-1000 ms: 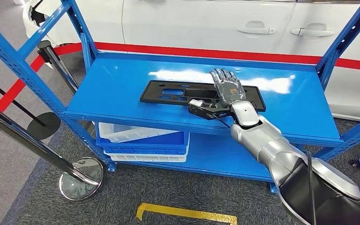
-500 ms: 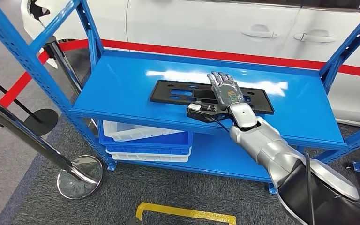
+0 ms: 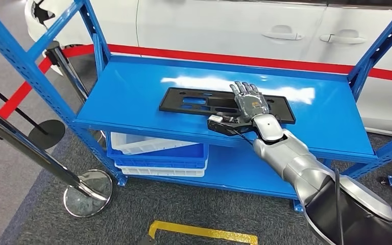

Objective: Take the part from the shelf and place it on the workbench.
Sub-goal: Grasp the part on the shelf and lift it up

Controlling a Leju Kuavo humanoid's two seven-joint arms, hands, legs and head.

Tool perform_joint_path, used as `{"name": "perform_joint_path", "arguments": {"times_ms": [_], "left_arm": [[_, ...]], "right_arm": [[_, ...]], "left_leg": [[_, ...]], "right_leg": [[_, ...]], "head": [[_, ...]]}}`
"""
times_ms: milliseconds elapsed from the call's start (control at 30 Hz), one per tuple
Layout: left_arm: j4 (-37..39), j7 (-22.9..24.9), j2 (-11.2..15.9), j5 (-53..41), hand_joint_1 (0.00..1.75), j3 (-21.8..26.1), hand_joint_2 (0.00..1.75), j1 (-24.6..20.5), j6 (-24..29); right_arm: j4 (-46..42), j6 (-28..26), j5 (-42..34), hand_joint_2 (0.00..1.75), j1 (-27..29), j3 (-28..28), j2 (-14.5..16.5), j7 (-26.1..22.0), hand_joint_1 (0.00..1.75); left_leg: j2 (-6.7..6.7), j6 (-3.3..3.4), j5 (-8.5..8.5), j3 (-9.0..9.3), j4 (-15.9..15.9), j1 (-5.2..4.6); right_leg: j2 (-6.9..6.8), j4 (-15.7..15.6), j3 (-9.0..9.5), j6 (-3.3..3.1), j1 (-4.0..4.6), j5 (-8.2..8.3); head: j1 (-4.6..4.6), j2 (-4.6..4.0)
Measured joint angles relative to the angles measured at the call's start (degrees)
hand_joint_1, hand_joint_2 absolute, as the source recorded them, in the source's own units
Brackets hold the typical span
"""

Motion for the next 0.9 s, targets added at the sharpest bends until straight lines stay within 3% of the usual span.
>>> {"name": "perform_joint_path", "arguments": {"times_ms": [100, 133, 167, 233, 300, 333, 467, 533, 600, 633, 667, 700, 767, 800, 900], "left_arm": [[0.0, 0.0, 0.1, -0.1, 0.00, 0.0, 0.00, 0.0, 0.0], [0.0, 0.0, 0.1, -0.1, 0.00, 0.0, 0.00, 0.0, 0.0], [0.0, 0.0, 0.1, -0.1, 0.00, 0.0, 0.00, 0.0, 0.0], [0.0, 0.0, 0.1, -0.2, 0.00, 0.0, 0.00, 0.0, 0.0], [0.0, 0.0, 0.2, -0.2, 0.00, 0.0, 0.00, -0.1, 0.0], [0.0, 0.0, 0.2, -0.2, 0.00, 0.0, 0.00, -0.2, 0.0], [0.0, 0.0, 0.2, -0.2, 0.00, 0.0, 0.00, -0.1, -0.1], [0.0, 0.0, 0.2, -0.2, 0.00, 0.0, 0.00, -0.2, -0.2], [0.0, 0.0, 0.2, -0.3, 0.00, 0.0, 0.00, -0.3, -0.2], [0.0, 0.0, 0.2, -0.3, 0.00, 0.0, 0.00, -0.3, -0.3], [0.0, 0.0, 0.2, -0.3, 0.00, 0.0, 0.00, -0.2, -0.3], [0.0, 0.0, 0.2, -0.3, 0.00, 0.0, 0.00, -0.2, -0.3], [0.0, 0.0, 0.2, -0.4, 0.00, 0.0, 0.00, -0.1, -0.3], [0.0, 0.0, 0.2, -0.4, 0.00, 0.0, 0.00, -0.2, -0.4], [0.0, 0.0, 0.2, -0.5, 0.00, 0.0, 0.00, -0.3, -0.4]], "right_arm": [[-0.1, 0.0, -0.1, 0.00, 0.1, 0.0, 0.0, -0.2, 0.00], [-0.1, 0.0, -0.1, 0.00, 0.2, 0.0, 0.0, -0.3, 0.00], [-0.1, 0.0, -0.1, 0.00, 0.3, 0.0, 0.0, -0.4, 0.00], [-0.1, 0.1, -0.1, 0.00, 0.5, 0.0, 0.0, -0.5, 0.00], [-0.2, 0.2, -0.1, 0.00, 0.5, 0.0, 0.0, -0.6, 0.00], [-0.2, 0.2, -0.1, 0.00, 0.5, 0.0, 0.0, -0.7, 0.00], [-0.2, 0.3, -0.1, 0.00, 0.6, -0.1, 0.0, -1.1, 0.00], [-0.3, 0.3, -0.1, 0.00, 0.6, -0.1, -0.1, -1.2, 0.00], [-0.3, 0.3, 0.1, 0.00, 0.8, -0.1, -0.1, -1.2, 0.00], [-0.2, 0.3, 0.1, 0.00, 1.0, -0.1, -0.1, -1.3, 0.00], [-0.2, 0.3, 0.2, 0.00, 1.2, -0.1, -0.2, -1.3, 0.00], [-0.2, 0.3, 0.2, 0.00, 1.3, -0.1, -0.2, -1.3, 0.00], [-0.2, 0.3, 0.2, 0.00, 1.2, -0.1, -0.2, -1.3, 0.00], [-0.2, 0.3, 0.2, 0.00, 1.2, -0.1, -0.2, -1.3, 0.00], [-0.3, 0.3, 0.2, 0.00, 1.3, -0.1, -0.2, -1.3, 0.00]], "left_leg": [[0.03, -1.01, -4.22, -5.09, 10.1, 0.67], [0.03, -1.24, -4.52, -6.42, 12.4, 0.87], [0.04, -1.41, -3.75, -6.78, 12.6, 1.04], [0.05, -1.47, 0.16, -4.32, 6.7, 1.25], [-0.03, -1.25, 2.57, -0.92, -0.1, 1.11], [-0.08, -1.06, 2.78, -0.01, -1.9, 1.00], [-0.13, 0.06, 2.41, 0.66, -2.9, 0.86], [-0.07, 0.79, 2.42, 1.14, -3.4, 1.00], [-0.05, 1.33, 2.18, 1.37, -3.4, 0.88], [-0.07, 1.46, 2.03, 1.49, -3.4, 0.83], [-0.11, 1.53, 1.85, 1.66, -3.3, 0.81], [-0.17, 1.51, 1.59, 1.86, -3.2, 0.81], [-0.25, 1.20, 0.82, 2.21, -2.7, 0.81], [-0.26, 0.95, 0.44, 2.22, -2.3, 0.72], [-0.23, 0.26, 0.14, 1.82, -1.8, 0.52]], "right_leg": [[0.00, 0.0, 0.08, -0.47, -0.13, -0.06], [0.01, 0.0, 0.10, -0.47, -0.14, -0.11], [0.03, 0.0, 0.13, -0.43, -0.18, -0.19], [0.09, 0.2, 0.29, -0.13, -0.31, -0.48], [0.13, 0.4, 0.38, 0.39, -0.29, -0.86], [0.14, 0.5, 0.38, 0.69, -0.25, -0.96], [0.08, 0.8, 0.38, 1.83, -0.22, -1.62], [-0.03, 5.0, -1.61, 2.08, -0.24, -4.01], [-0.07, 12.6, -5.59, 2.09, -0.25, -6.98], [-0.07, 15.4, -7.25, 2.11, -0.28, -7.46], [-0.07, 16.3, -8.06, 2.14, -0.34, -6.87], [-0.09, 15.0, -7.79, 2.14, -0.41, -5.18], [-0.19, 8.4, -5.26, 2.00, -0.51, -0.92], [-0.22, 5.3, -3.88, 1.89, -0.42, 0.29], [-0.15, 2.2, -2.53, 1.36, -0.12, 0.04]], "head": [[-0.16, 0.00], [-0.15, 0.00], [-0.15, 0.00], [-0.15, 0.00], [-0.15, 0.00], [-0.12, 0.00], [-0.05, 0.00], [0.10, 0.00], [0.21, 0.00], [0.21, 0.00], [0.25, 0.00], [0.27, 0.00], [0.30, 0.00], [0.30, 0.00], [0.24, 0.00]]}}
